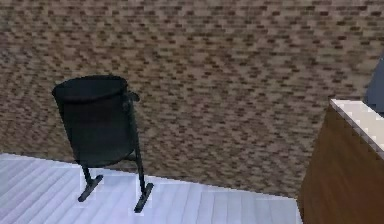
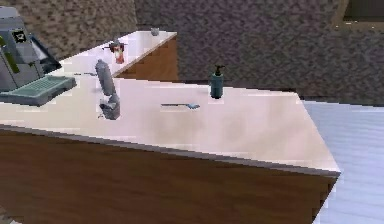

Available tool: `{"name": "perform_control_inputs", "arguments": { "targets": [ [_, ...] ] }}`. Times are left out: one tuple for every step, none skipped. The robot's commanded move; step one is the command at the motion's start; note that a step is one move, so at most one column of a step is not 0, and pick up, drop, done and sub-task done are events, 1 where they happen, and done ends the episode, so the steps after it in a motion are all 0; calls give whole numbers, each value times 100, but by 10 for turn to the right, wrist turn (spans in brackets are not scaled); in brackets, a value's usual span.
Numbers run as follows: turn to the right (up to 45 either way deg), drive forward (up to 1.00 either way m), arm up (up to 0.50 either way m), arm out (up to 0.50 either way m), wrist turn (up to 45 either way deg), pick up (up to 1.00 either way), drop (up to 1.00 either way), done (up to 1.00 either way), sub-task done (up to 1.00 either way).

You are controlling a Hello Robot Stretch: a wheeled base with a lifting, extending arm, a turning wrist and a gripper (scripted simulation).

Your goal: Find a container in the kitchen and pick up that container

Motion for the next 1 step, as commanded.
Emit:
{"name": "perform_control_inputs", "arguments": {
  "targets": [
    [450, 0, 0, 0, 0, 0, 0, 0, 0]
  ]
}}
